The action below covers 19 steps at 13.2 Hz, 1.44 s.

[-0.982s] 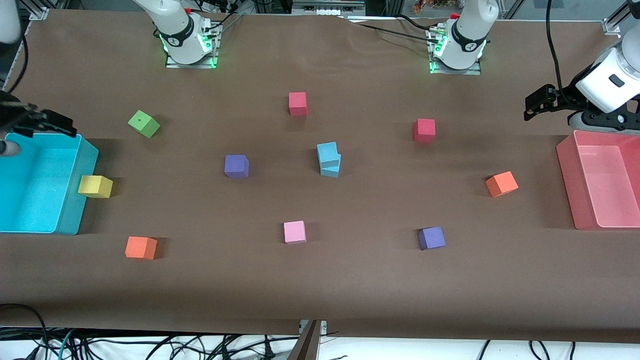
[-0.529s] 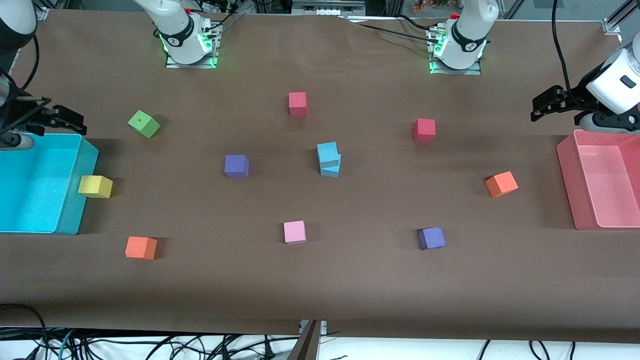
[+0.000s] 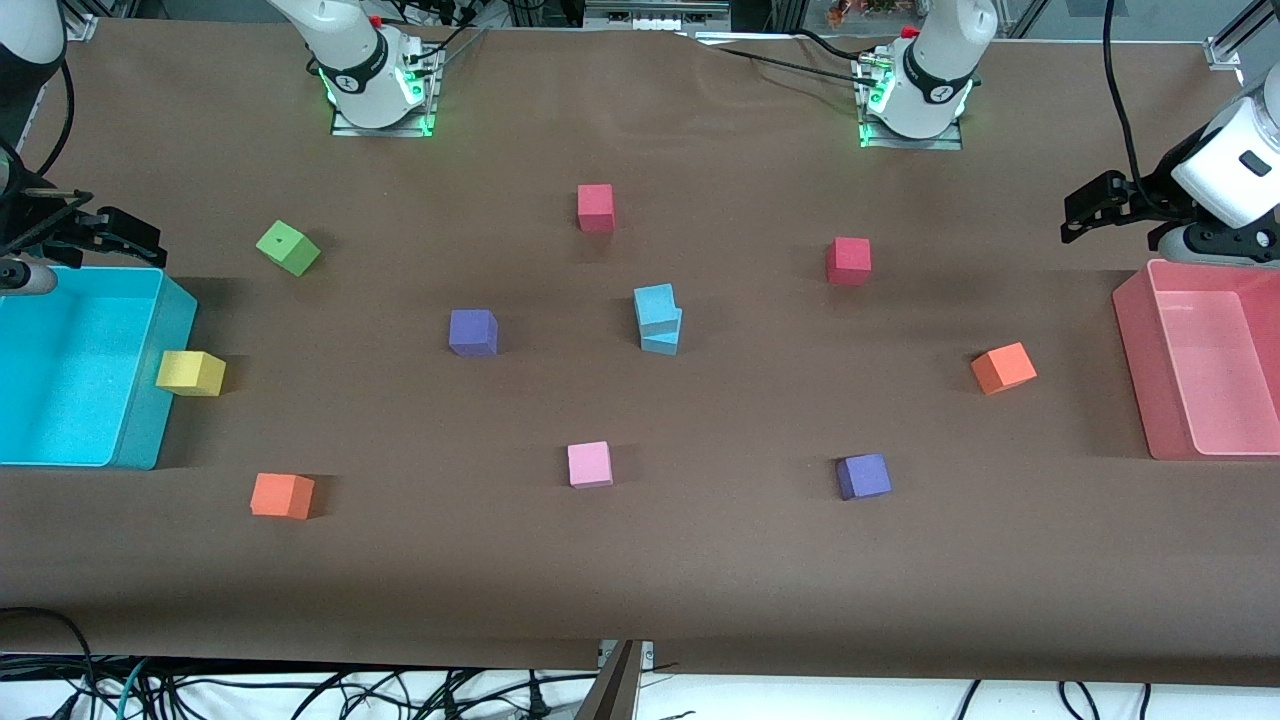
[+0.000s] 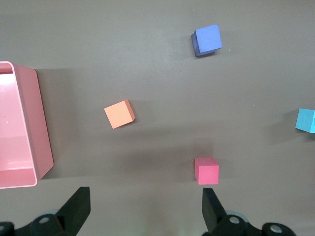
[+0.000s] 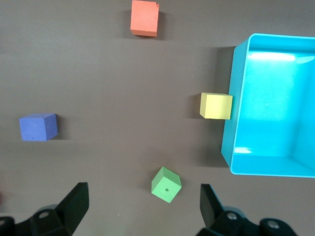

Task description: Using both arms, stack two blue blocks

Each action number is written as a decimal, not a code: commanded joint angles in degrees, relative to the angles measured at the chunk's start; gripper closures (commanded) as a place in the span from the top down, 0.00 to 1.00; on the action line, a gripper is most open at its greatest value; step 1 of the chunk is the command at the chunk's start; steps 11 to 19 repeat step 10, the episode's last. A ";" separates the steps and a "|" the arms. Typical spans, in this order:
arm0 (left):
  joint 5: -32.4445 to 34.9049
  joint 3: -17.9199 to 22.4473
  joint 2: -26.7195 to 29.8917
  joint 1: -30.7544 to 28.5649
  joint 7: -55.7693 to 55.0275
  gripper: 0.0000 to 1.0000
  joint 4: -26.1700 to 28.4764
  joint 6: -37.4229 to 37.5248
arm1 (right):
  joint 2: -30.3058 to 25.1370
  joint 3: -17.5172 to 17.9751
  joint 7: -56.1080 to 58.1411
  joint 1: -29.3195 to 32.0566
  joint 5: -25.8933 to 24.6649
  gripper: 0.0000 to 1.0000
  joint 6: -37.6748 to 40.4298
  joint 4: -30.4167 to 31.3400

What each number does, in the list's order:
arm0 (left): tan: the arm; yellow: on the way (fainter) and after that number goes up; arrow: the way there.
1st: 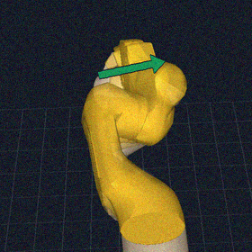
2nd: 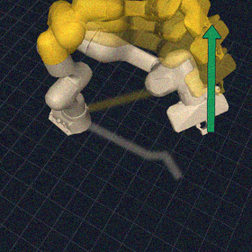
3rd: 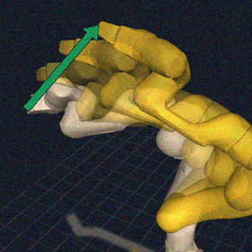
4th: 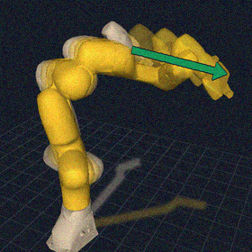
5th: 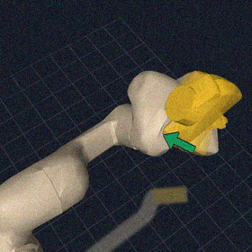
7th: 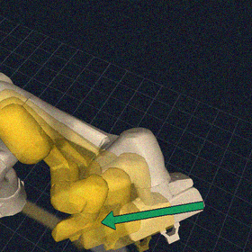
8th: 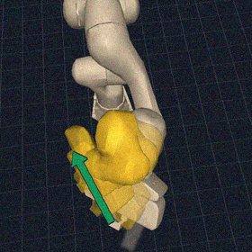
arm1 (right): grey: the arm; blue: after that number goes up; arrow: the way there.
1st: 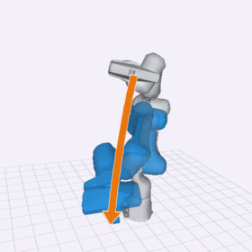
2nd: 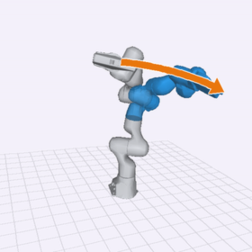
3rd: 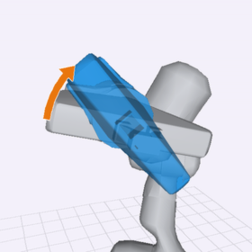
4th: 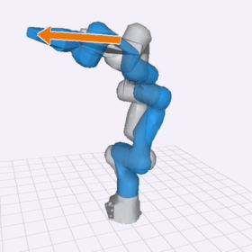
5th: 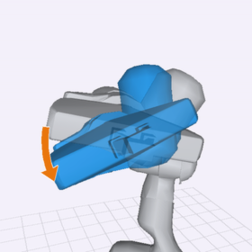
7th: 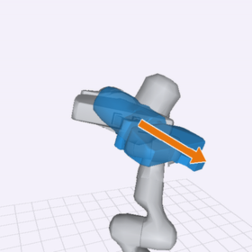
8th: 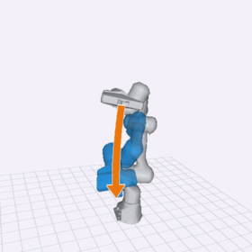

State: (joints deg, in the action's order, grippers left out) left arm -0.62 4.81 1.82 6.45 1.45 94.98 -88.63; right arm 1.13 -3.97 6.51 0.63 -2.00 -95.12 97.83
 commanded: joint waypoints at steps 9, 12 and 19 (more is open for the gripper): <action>0.18 -0.33 0.99 -0.38 1.27 1.00 0.73 0.30 | -1.13 2.13 -2.64 2.18 1.83 1.00 1.96 -0.10; 0.18 -0.33 0.99 -0.38 1.27 1.00 0.73 0.30 | -1.13 2.13 -2.73 2.18 1.83 1.00 2.48 -0.10; 0.18 -0.33 0.99 -0.38 1.27 1.00 0.73 0.30 | -1.13 2.13 -2.73 2.18 1.83 1.00 2.48 -0.10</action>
